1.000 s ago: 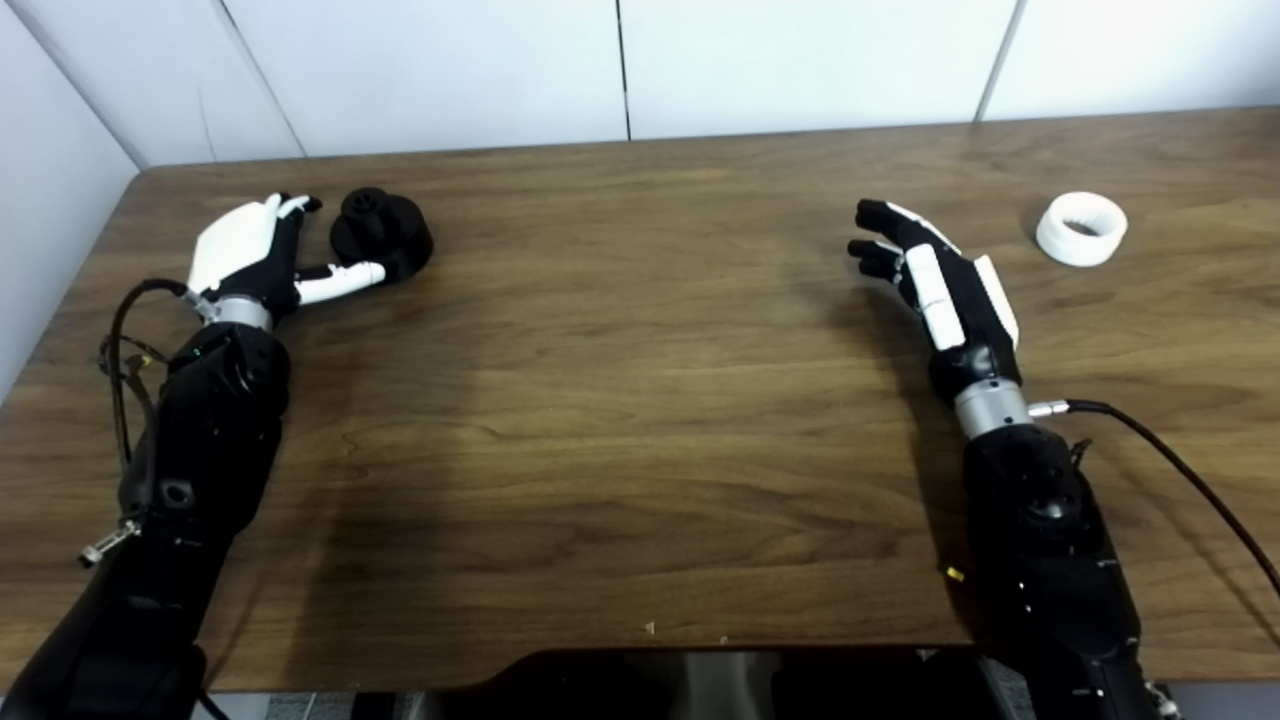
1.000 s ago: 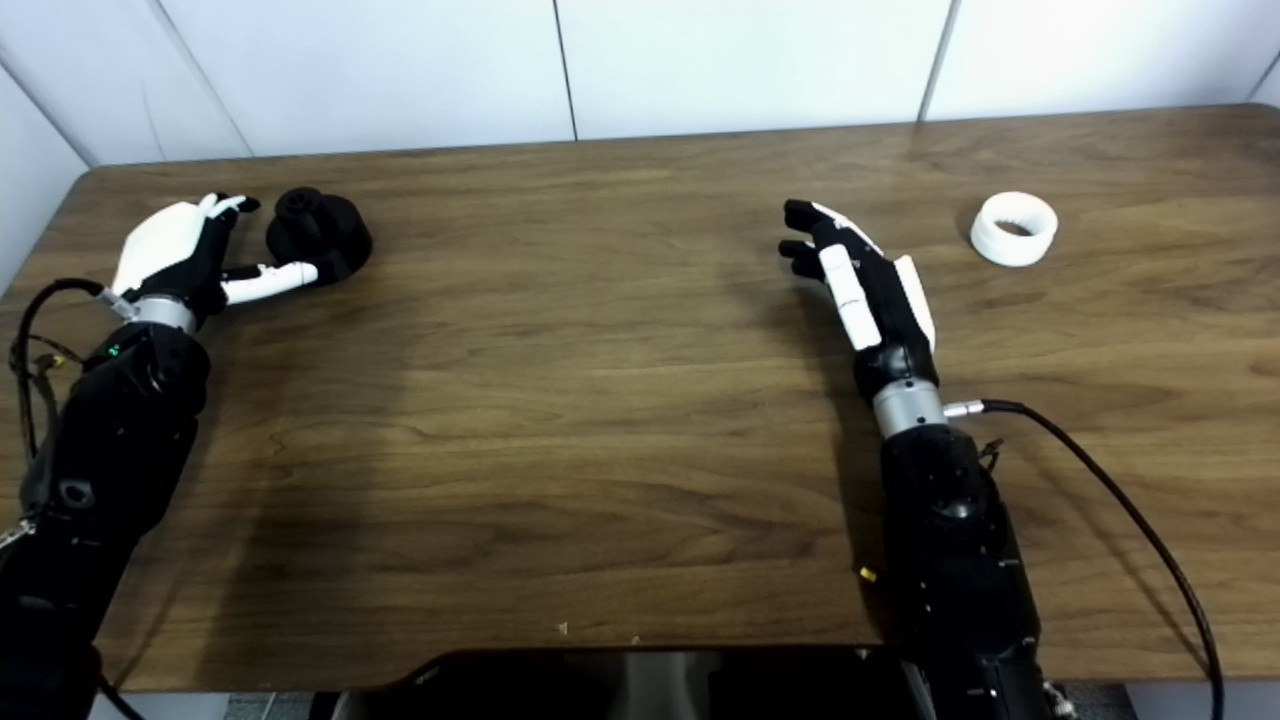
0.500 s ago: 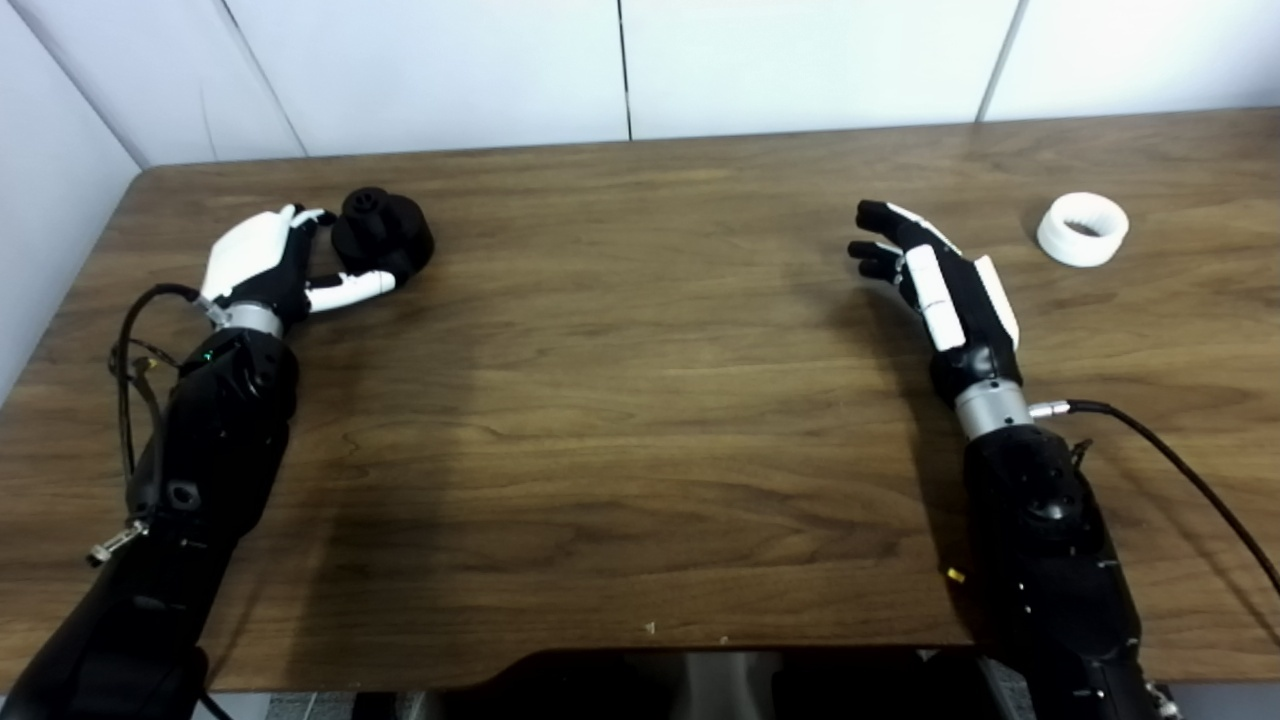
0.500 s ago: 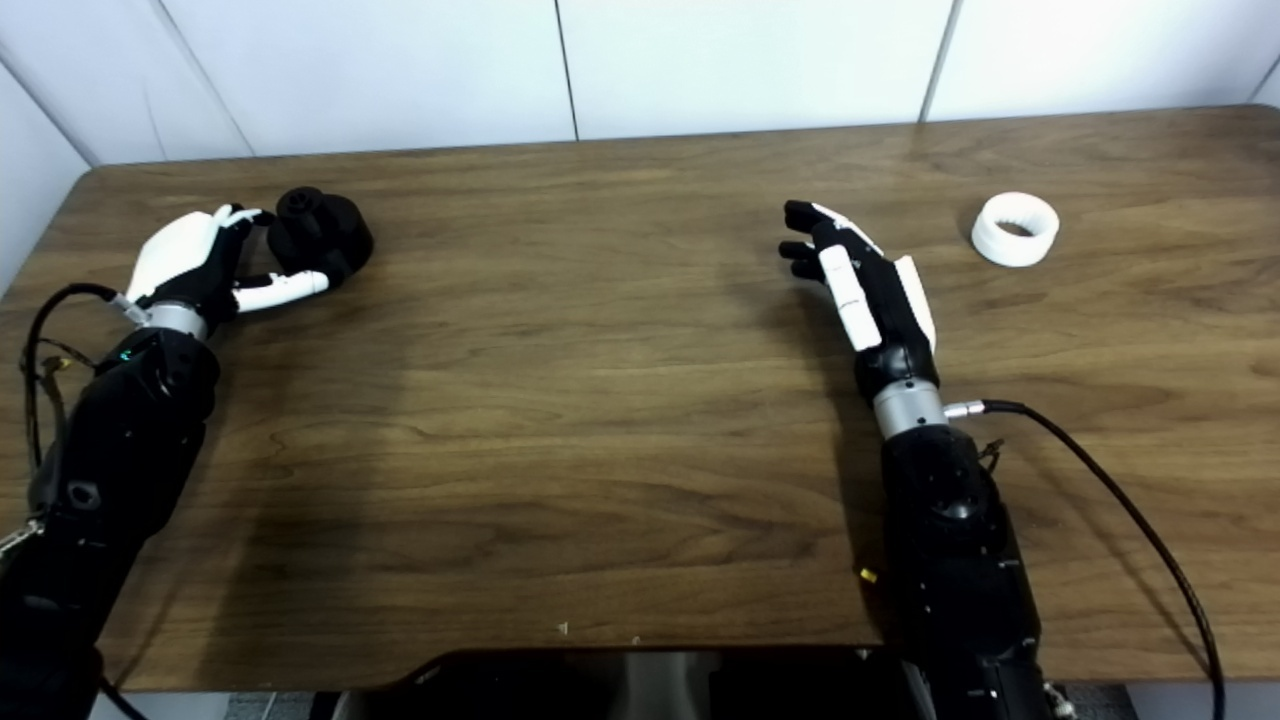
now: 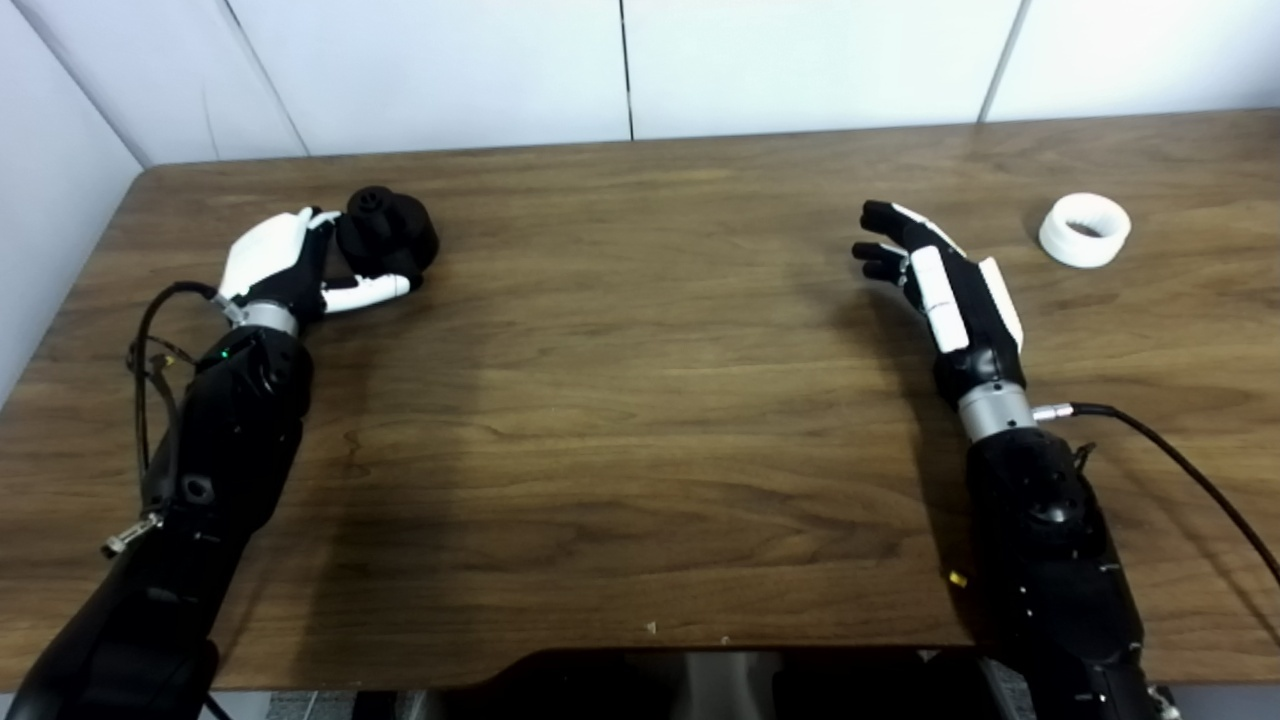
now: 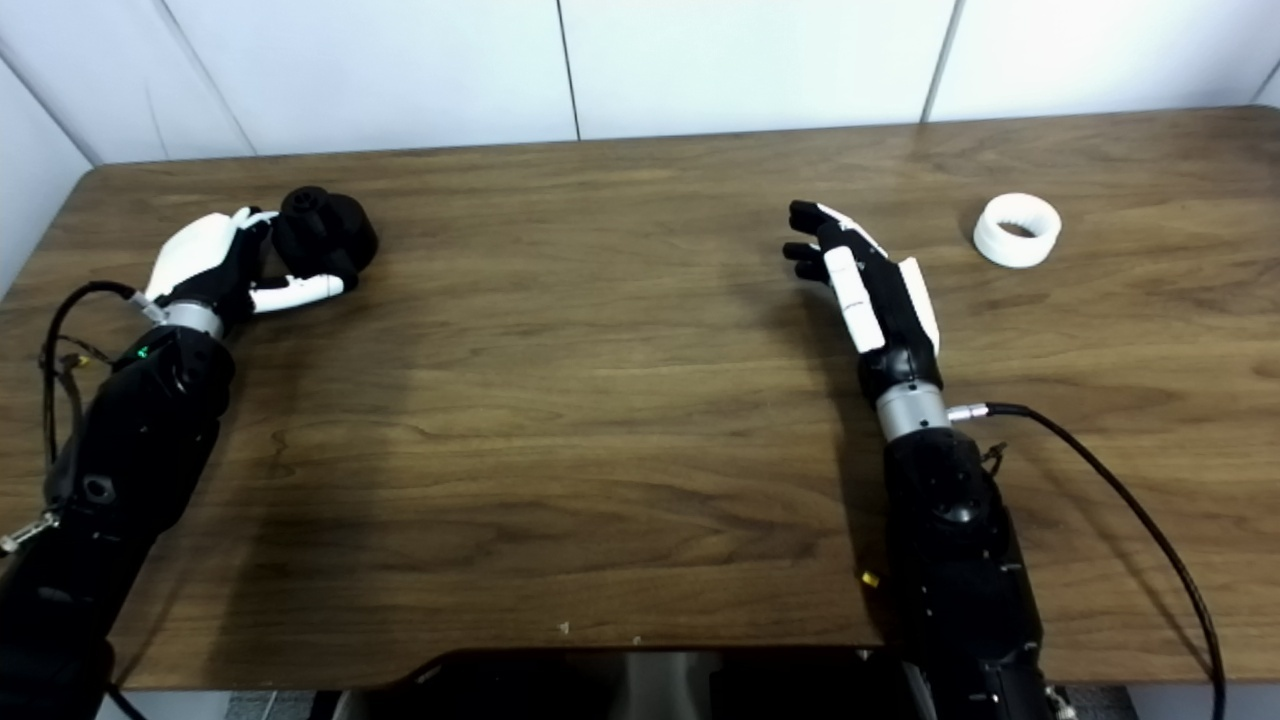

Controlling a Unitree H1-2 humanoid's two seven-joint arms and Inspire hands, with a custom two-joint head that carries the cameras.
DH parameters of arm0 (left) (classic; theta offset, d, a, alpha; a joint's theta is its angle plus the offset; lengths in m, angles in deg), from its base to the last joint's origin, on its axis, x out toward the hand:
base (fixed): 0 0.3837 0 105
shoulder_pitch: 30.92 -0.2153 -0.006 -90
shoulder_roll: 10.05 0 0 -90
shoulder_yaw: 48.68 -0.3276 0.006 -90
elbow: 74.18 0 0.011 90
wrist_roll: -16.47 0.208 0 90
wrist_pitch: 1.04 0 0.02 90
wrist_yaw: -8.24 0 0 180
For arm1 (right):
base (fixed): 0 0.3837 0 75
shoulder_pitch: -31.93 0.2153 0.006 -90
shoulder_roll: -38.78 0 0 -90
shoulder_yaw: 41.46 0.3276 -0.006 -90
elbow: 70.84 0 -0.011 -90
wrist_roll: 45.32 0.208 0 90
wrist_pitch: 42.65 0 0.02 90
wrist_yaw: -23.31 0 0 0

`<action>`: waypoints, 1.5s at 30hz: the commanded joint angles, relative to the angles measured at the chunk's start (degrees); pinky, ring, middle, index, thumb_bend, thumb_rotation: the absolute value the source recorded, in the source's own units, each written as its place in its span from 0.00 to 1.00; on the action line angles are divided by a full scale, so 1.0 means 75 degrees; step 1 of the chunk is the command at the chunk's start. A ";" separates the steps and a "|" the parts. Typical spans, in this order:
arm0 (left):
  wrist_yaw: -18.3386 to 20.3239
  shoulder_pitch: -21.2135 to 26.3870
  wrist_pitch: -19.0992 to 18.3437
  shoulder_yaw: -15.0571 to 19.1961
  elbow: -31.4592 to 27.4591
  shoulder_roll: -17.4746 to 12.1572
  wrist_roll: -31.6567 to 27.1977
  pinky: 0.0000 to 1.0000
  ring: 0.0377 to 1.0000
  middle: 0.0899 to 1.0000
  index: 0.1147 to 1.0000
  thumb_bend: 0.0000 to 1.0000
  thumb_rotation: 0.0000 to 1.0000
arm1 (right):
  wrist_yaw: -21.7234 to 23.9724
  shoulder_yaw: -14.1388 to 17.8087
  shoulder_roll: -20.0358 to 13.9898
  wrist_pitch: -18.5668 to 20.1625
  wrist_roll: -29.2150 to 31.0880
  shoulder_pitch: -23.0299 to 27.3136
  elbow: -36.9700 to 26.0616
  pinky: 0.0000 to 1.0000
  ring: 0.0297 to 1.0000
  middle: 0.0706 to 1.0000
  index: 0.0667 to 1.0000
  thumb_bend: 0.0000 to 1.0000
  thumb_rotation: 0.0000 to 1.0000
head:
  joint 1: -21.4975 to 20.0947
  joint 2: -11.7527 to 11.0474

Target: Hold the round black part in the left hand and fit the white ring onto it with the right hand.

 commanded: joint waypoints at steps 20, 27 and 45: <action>-0.1928 0.0742 0.0210 0.0093 0.0972 0.0498 0.0113 1.00 1.00 1.00 0.84 1.00 0.60 | 0.0029 0.0056 -0.0166 -0.0165 0.0018 0.0086 -0.0371 0.78 0.77 0.82 0.79 0.62 0.96 | -0.0056 0.0038; -0.2257 0.0918 0.0252 -0.0054 0.1376 0.0588 0.0067 1.00 1.00 1.00 0.97 1.00 0.64 | 0.0007 0.0050 -0.0155 -0.0167 0.0011 0.0044 -0.0415 0.78 0.76 0.82 0.79 0.60 0.96 | -0.0049 0.0042; -0.2276 0.1064 0.0204 -0.0139 0.1642 0.0759 -0.0078 1.00 1.00 1.00 0.97 1.00 0.62 | 0.0009 0.0071 -0.0157 -0.0177 0.0047 -0.0043 -0.0479 0.79 0.77 0.82 0.78 0.62 0.96 | -0.0156 0.0091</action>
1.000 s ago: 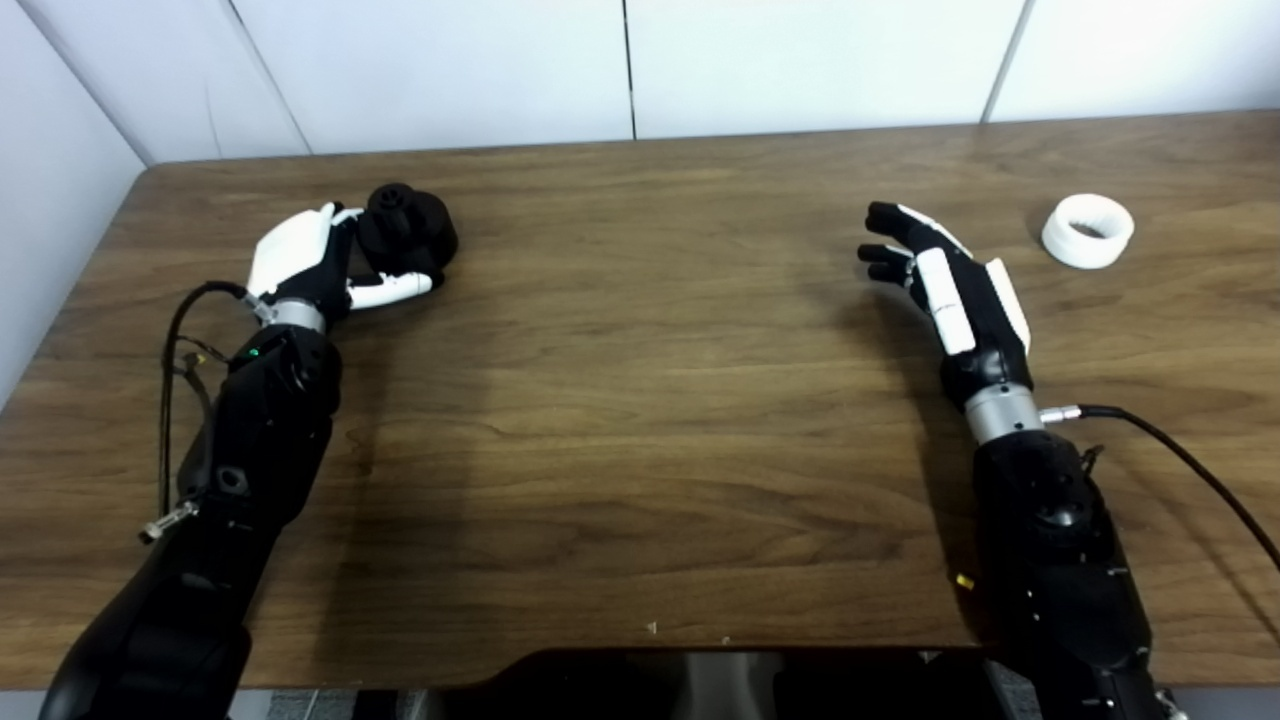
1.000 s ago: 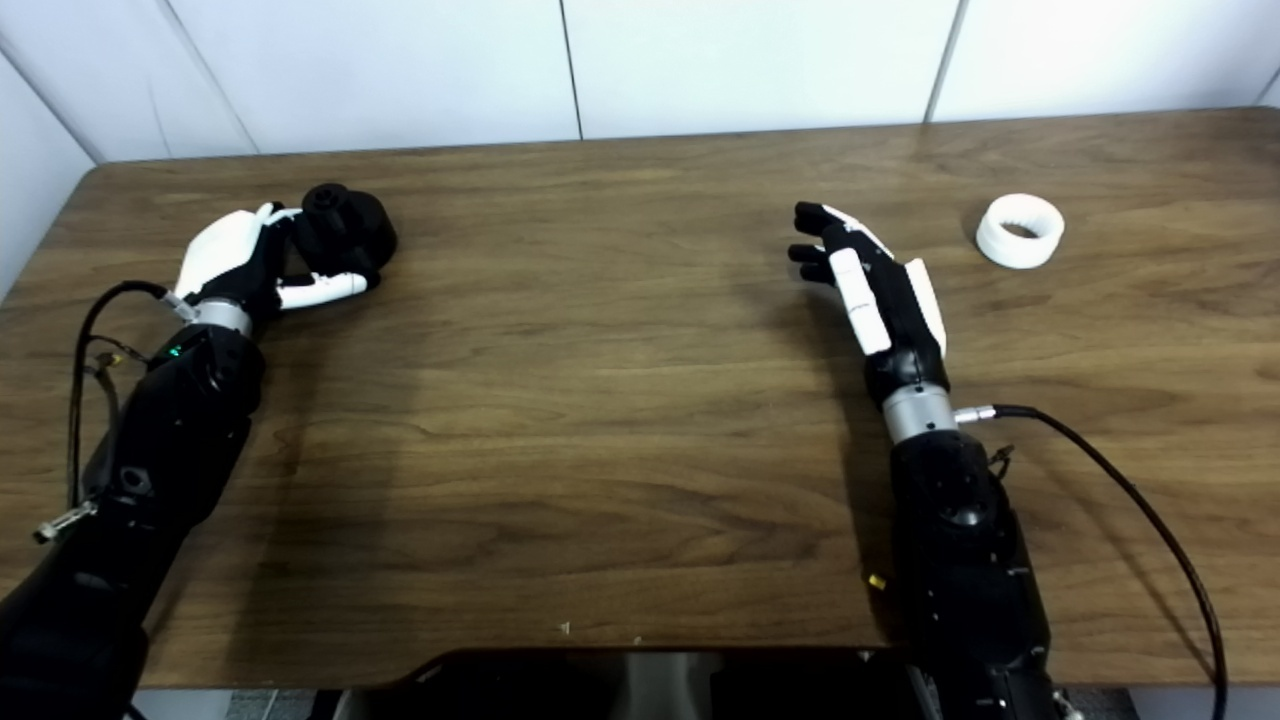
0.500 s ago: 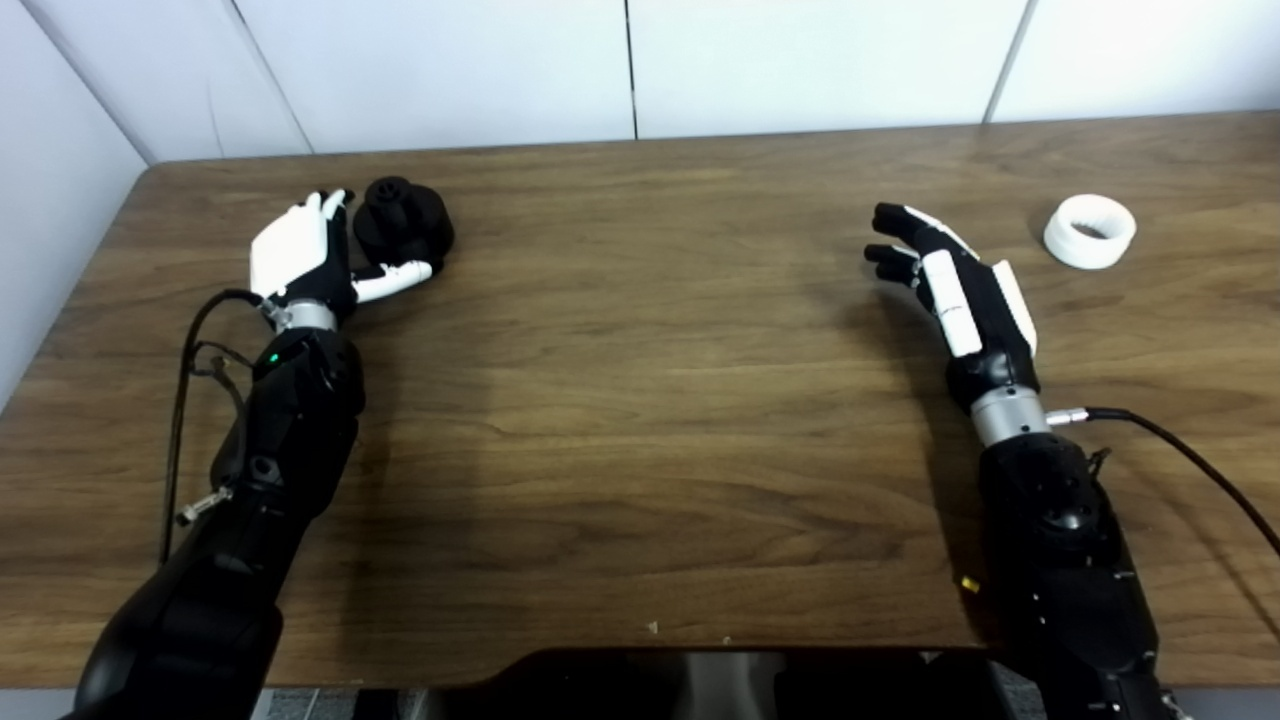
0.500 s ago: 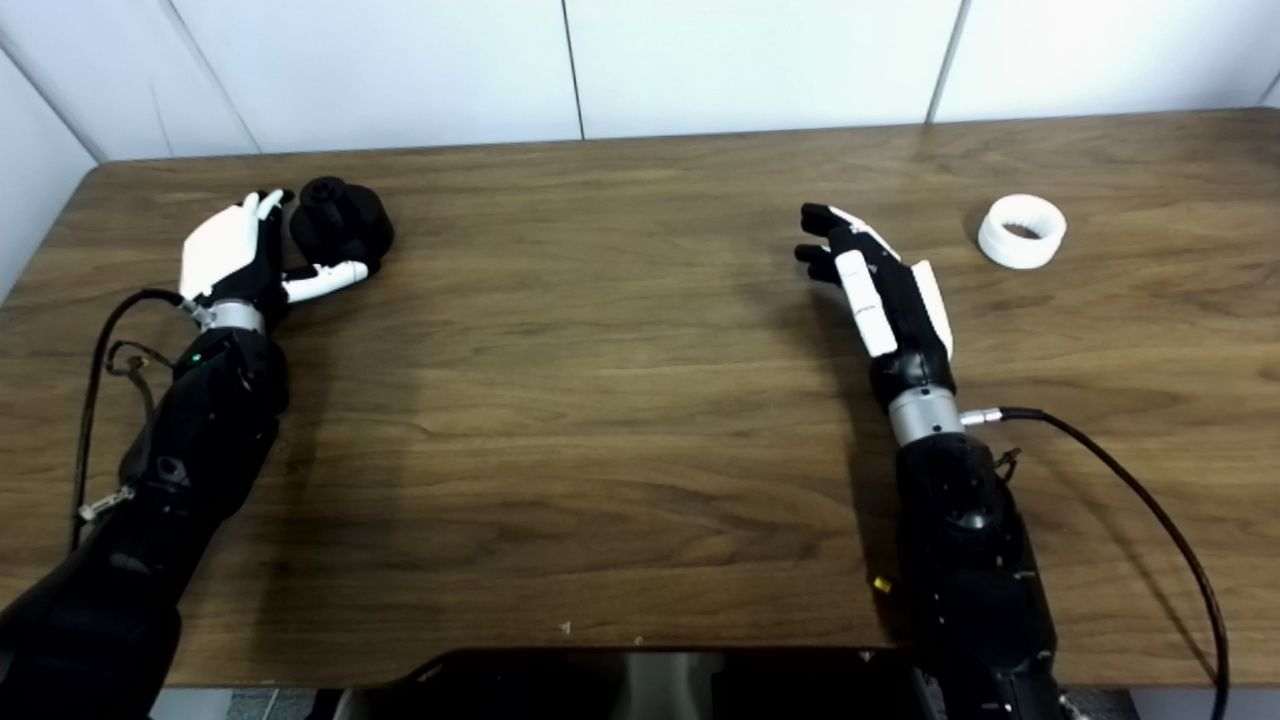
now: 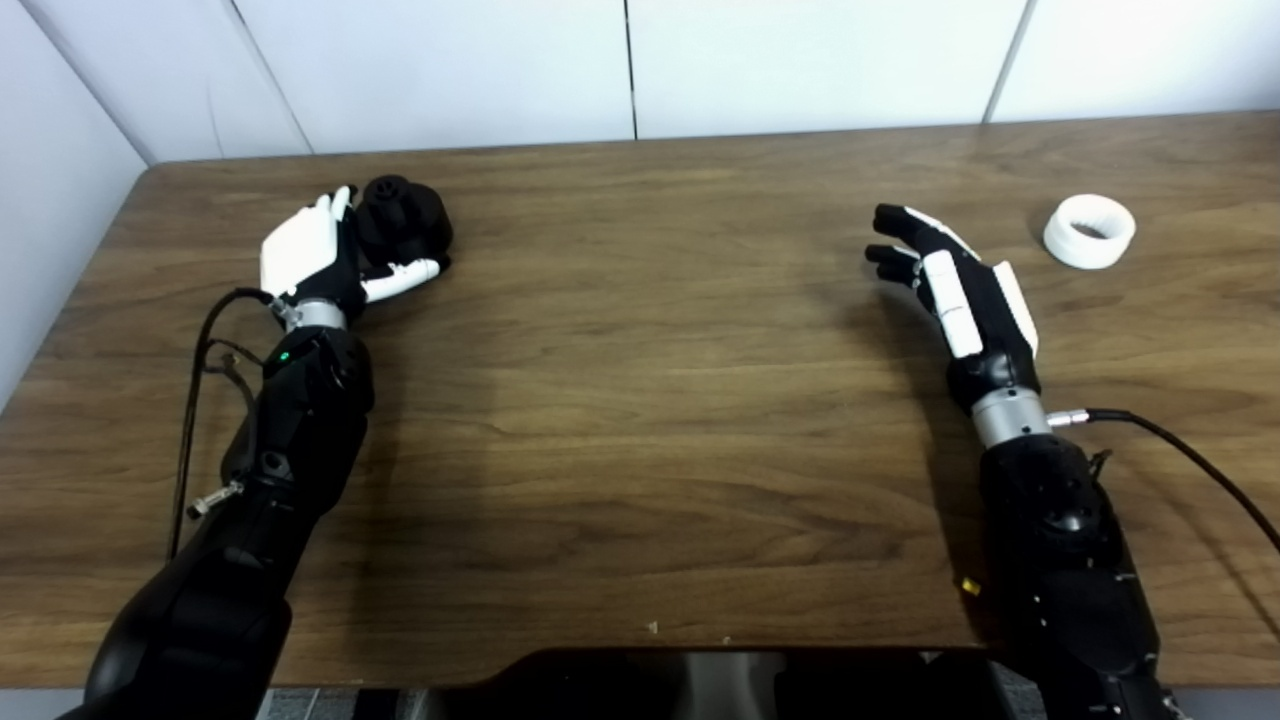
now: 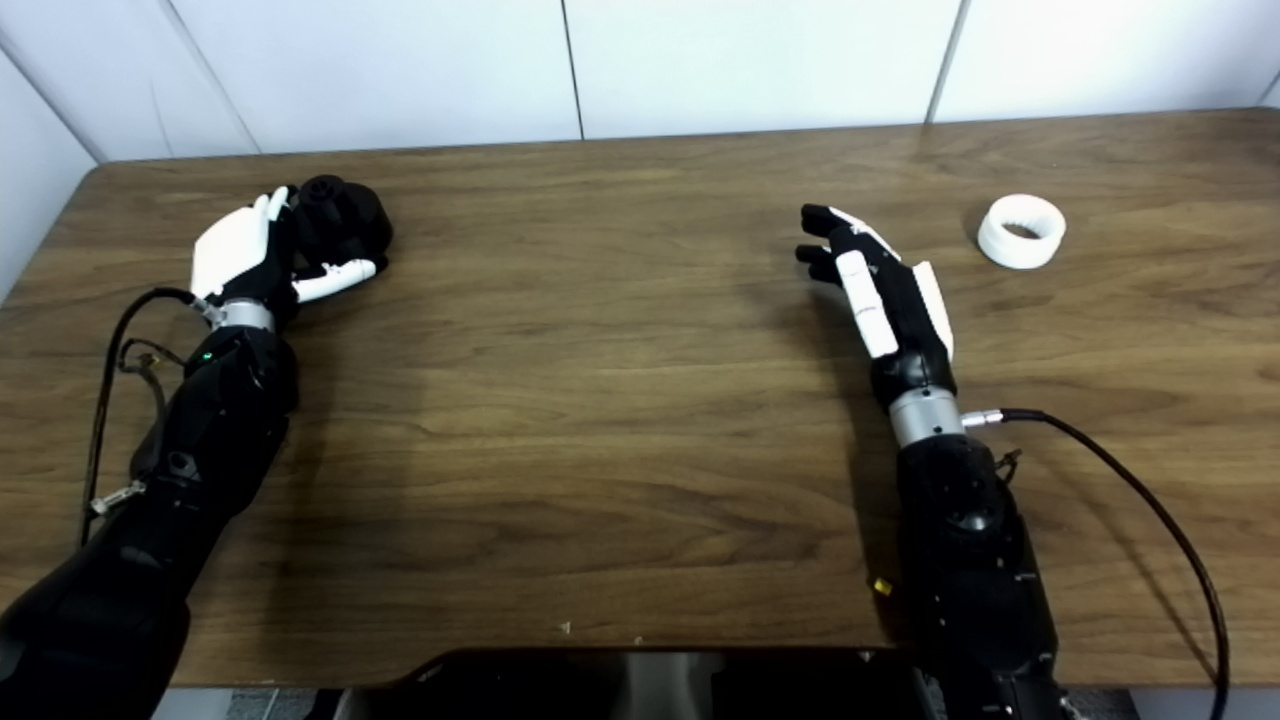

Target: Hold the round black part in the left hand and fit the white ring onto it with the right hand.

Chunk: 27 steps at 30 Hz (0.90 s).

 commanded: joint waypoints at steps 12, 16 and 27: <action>-0.0124 0.0460 -0.0048 -0.0003 -0.0144 0.0045 -0.0196 1.00 1.00 1.00 0.86 1.00 0.59 | -0.0006 0.0034 -0.0077 -0.0178 -0.0046 0.0075 -0.0354 0.80 0.76 0.82 0.78 0.64 0.97 | -0.0065 0.0037; -0.0391 0.0439 0.0008 0.0081 -0.0142 0.0118 -0.0224 1.00 1.00 1.00 0.74 1.00 0.52 | -0.0016 0.0042 -0.0083 -0.0167 -0.0060 0.0058 -0.0367 0.79 0.77 0.83 0.78 0.64 0.97 | -0.0083 0.0039; -0.0502 0.0333 0.0086 0.0139 -0.0303 0.0140 -0.0327 1.00 1.00 1.00 0.64 0.98 0.39 | 0.0007 0.0053 -0.0113 -0.0122 -0.0023 0.0055 -0.0408 0.79 0.76 0.83 0.78 0.64 0.97 | -0.0074 0.0062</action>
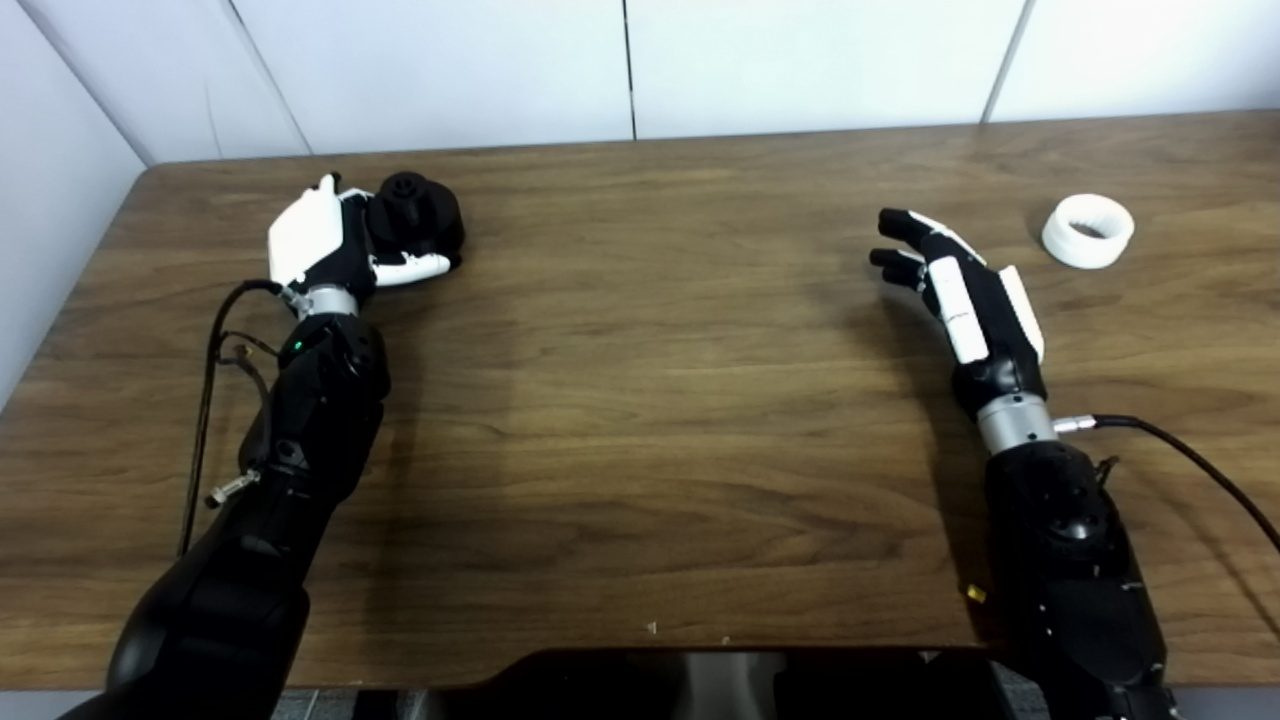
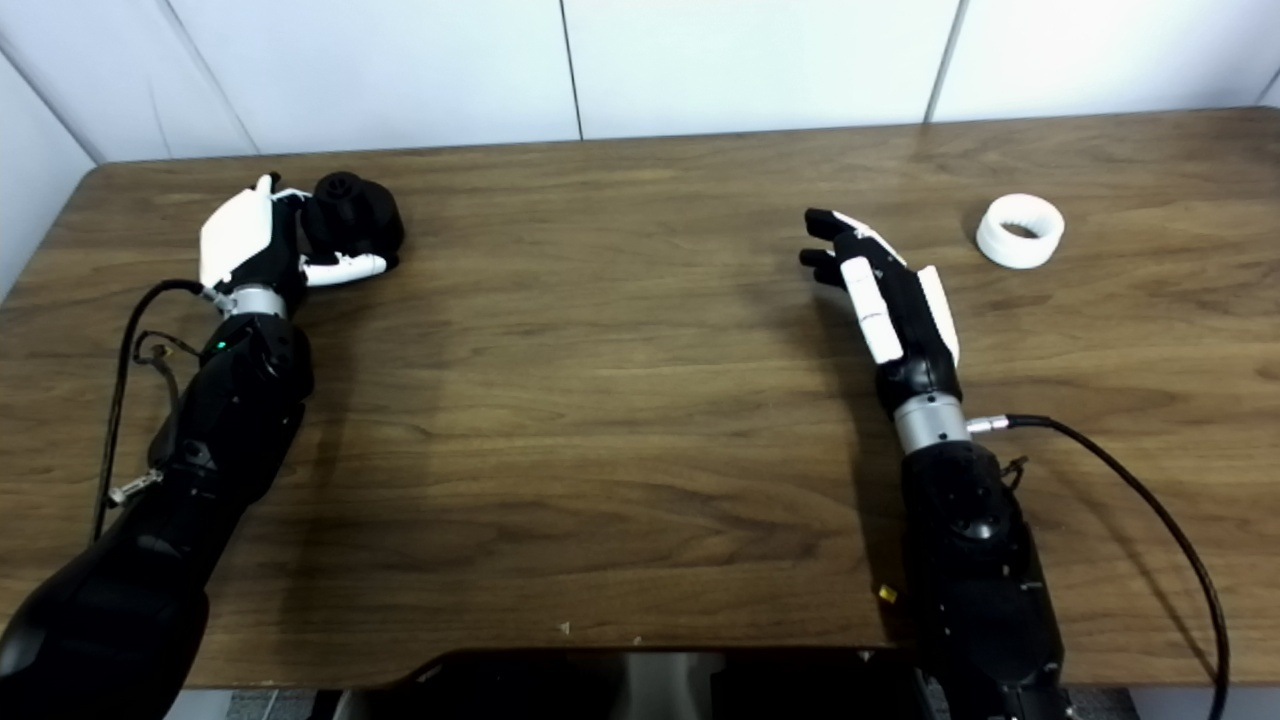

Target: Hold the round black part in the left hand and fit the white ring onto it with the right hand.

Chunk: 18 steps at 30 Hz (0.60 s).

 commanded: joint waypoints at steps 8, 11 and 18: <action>-0.0352 0.0137 0.0370 0.0092 -0.0179 -0.0057 -0.0190 1.00 1.00 1.00 0.61 0.98 0.32 | -0.0010 0.0051 -0.0041 -0.0145 0.0021 0.0192 -0.0247 0.80 0.76 0.82 0.78 0.63 0.97 | 0.0002 0.0008; -0.0410 0.0102 0.0490 0.0136 -0.0193 -0.0019 -0.0296 1.00 1.00 1.00 0.60 0.97 0.30 | -0.0006 0.0059 -0.0045 -0.0141 0.0031 0.0201 -0.0251 0.79 0.76 0.82 0.78 0.63 0.97 | 0.0000 0.0002; -0.0442 -0.0043 0.0774 0.0080 -0.0305 0.0025 -0.0411 1.00 1.00 1.00 0.60 0.94 0.26 | -0.0019 0.0048 -0.0115 -0.0163 -0.0079 0.0241 -0.0252 0.78 0.76 0.83 0.79 0.62 0.98 | 0.0066 0.0005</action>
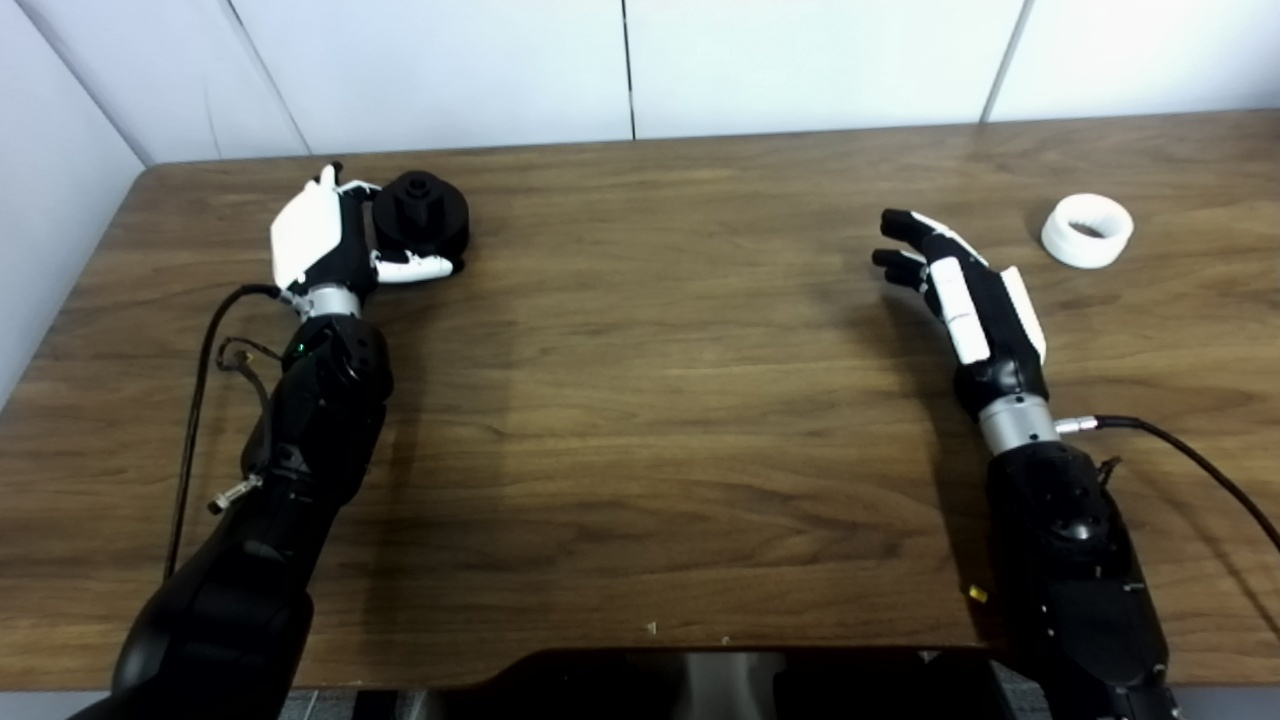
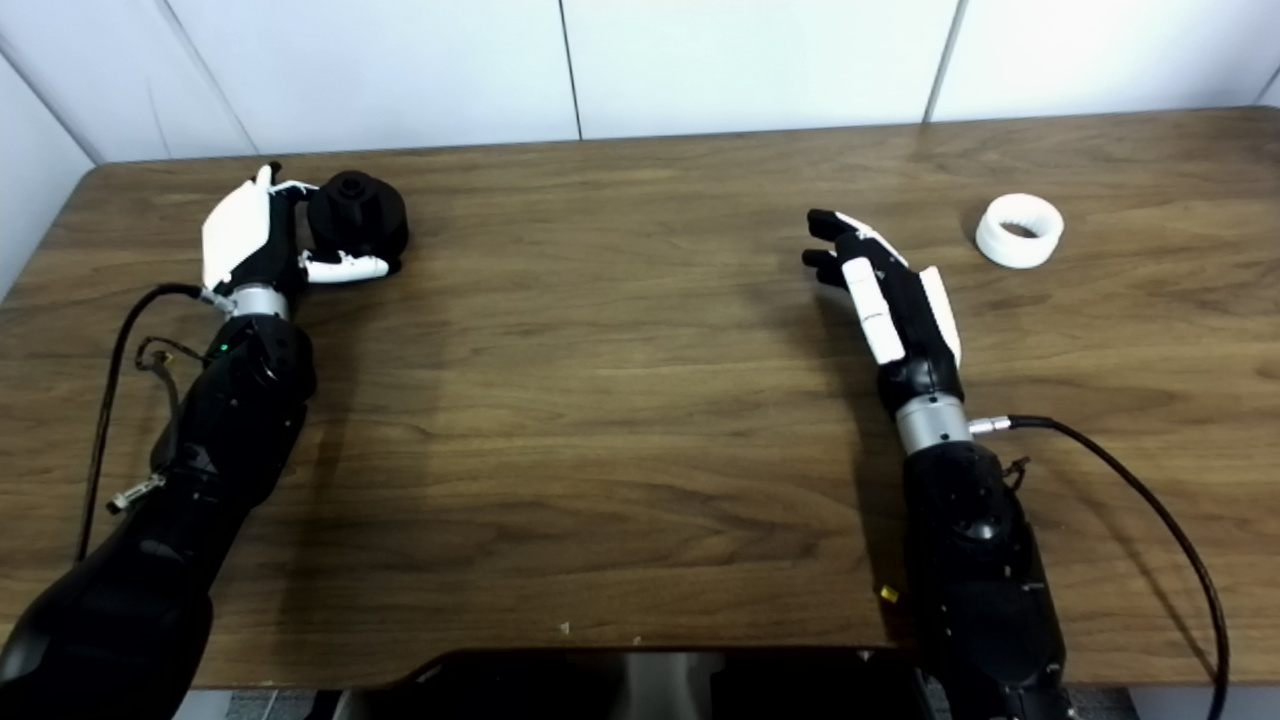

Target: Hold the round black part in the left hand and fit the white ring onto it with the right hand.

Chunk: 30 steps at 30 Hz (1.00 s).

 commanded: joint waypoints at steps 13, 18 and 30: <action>0.0425 -0.0428 0.0360 -0.0263 -0.0782 0.0099 -0.0060 1.00 1.00 1.00 0.60 0.97 0.30 | 0.0009 0.0119 -0.0108 -0.0156 0.0051 0.0353 -0.0212 0.79 0.76 0.82 0.79 0.63 0.96 | 0.0031 0.0012; 0.0791 -0.0631 0.0209 -0.0347 -0.1205 0.0155 -0.0119 1.00 1.00 1.00 0.61 0.96 0.31 | 0.0009 0.0142 -0.0122 -0.0153 0.0024 0.0358 -0.0228 0.78 0.77 0.82 0.79 0.62 0.97 | 0.0056 0.0026; 0.1542 -0.0961 0.0253 -0.0772 -0.1890 0.0120 -0.0063 1.00 1.00 1.00 0.62 0.98 0.31 | 0.0036 0.0162 -0.0113 -0.0123 0.0071 0.0399 -0.0227 0.79 0.78 0.83 0.79 0.64 0.97 | 0.0091 0.0039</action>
